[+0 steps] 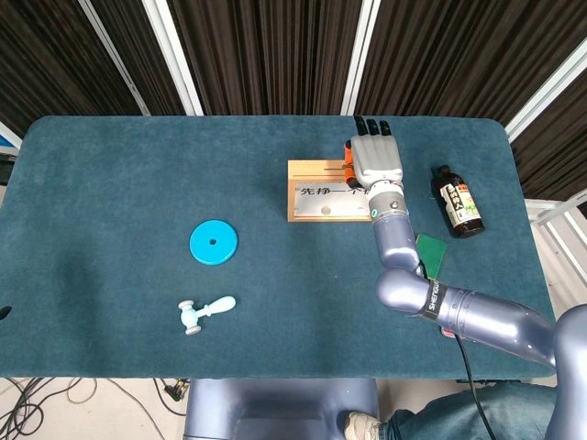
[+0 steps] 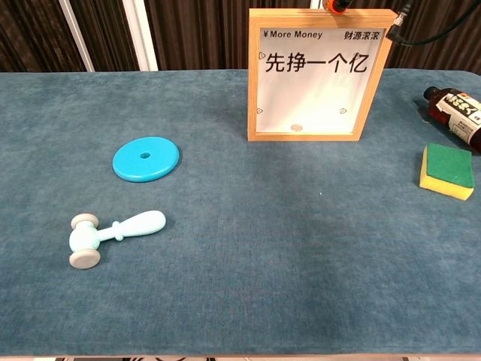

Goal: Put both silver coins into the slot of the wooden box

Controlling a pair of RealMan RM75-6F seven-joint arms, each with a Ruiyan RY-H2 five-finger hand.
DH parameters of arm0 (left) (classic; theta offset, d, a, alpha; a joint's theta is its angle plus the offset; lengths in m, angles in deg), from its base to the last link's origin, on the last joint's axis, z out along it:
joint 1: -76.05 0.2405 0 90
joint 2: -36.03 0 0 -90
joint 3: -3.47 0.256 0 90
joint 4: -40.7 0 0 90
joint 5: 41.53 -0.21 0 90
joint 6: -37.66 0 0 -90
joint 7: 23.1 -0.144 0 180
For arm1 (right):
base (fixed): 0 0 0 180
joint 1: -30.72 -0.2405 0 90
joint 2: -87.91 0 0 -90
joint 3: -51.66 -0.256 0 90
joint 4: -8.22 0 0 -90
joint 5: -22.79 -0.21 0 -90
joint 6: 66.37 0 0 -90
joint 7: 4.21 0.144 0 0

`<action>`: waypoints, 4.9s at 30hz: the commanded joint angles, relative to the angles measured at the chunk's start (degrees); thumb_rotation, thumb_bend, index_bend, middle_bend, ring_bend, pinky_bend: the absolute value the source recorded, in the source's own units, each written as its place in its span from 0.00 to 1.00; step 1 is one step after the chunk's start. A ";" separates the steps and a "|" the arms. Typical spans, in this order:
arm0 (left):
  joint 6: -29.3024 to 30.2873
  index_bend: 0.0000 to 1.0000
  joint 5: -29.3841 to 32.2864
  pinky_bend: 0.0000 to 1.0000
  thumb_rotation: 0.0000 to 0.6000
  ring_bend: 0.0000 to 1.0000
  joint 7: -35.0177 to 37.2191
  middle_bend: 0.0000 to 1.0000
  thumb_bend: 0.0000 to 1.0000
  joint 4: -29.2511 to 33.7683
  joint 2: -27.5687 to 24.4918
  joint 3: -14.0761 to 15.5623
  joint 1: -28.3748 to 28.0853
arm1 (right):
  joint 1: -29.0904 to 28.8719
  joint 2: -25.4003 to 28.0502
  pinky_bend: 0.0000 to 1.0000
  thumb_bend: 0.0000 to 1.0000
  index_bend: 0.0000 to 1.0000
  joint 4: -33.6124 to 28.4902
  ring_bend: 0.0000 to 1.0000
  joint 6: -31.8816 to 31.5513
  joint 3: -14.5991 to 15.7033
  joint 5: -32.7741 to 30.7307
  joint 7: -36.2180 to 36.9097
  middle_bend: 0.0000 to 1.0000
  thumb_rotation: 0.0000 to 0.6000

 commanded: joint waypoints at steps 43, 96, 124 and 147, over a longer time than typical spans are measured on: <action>2.29 0.00 -9.71 0.00 1.00 0.00 7.37 0.00 0.05 -5.90 2.03 1.02 0.29 | -0.46 -0.25 0.00 0.52 0.62 0.69 0.00 0.17 1.57 0.09 1.95 0.00 1.00; 1.74 0.00 -8.85 0.00 1.00 0.00 6.30 0.00 0.05 -5.71 2.15 0.73 0.41 | 0.65 1.18 0.00 0.52 0.45 -1.43 0.00 -3.01 1.23 4.32 4.80 0.00 1.00; 7.17 0.00 -22.98 0.00 1.00 0.00 16.53 0.00 0.11 -11.65 4.18 3.80 -0.05 | 44.08 9.38 0.00 0.48 0.27 -21.53 0.00 -35.01 29.08 64.26 33.11 0.00 1.00; 11.99 0.00 -28.47 0.00 1.00 0.00 15.12 0.00 0.03 -7.73 2.68 7.14 2.45 | 60.28 1.79 0.00 0.45 0.10 -7.11 0.00 -38.19 30.13 72.14 35.08 0.00 1.00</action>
